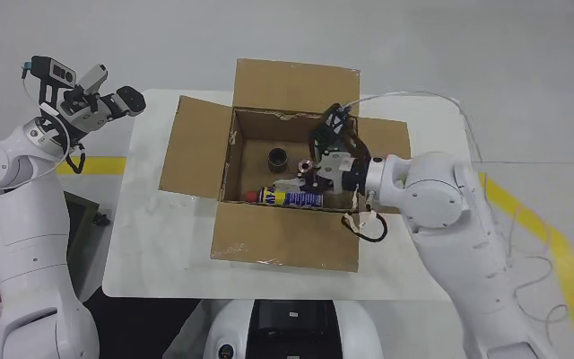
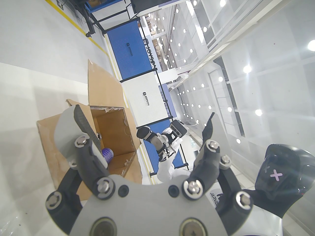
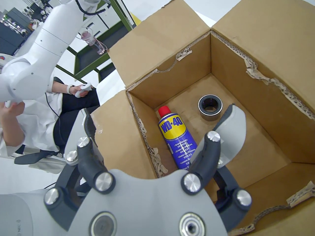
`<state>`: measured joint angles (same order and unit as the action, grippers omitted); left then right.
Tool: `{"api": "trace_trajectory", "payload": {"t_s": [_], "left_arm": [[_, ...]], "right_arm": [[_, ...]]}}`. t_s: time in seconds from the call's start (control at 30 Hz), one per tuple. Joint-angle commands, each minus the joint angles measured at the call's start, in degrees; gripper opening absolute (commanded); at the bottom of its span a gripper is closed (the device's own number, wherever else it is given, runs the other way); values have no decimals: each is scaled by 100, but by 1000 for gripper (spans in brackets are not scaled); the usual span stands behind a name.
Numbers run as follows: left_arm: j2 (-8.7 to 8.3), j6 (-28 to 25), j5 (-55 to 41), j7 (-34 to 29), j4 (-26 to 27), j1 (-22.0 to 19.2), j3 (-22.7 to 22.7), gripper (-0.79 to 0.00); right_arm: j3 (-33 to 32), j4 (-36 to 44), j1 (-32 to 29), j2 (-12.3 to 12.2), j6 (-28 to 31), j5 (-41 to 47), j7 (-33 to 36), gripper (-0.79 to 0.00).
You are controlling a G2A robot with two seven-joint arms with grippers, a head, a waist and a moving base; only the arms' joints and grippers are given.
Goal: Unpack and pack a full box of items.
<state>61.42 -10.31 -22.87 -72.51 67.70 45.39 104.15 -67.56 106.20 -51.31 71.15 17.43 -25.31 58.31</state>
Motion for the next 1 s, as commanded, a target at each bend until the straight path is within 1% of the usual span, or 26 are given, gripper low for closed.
{"api": "trace_trajectory", "payload": {"t_s": [0.0,0.13,0.4,0.7,0.83,0.97], "left_arm": [[0,0,0,0,0,0,0,0],[0,0,0,0,0,0,0,0],[0,0,0,0,0,0,0,0],[0,0,0,0,0,0,0,0],[0,0,0,0,0,0,0,0],[0,0,0,0,0,0,0,0]], "right_arm": [[-194,77,-121,-35,-77,84,-17,0],[-649,297,-432,-122,-172,176,-12,0],[-1701,440,-1090,-297,-51,479,-56,0],[-2805,91,-1672,-467,237,930,-107,0],[-3130,-163,-1815,-527,266,1036,-159,0],[-3288,-460,-1873,-577,286,1120,-183,0]]}}
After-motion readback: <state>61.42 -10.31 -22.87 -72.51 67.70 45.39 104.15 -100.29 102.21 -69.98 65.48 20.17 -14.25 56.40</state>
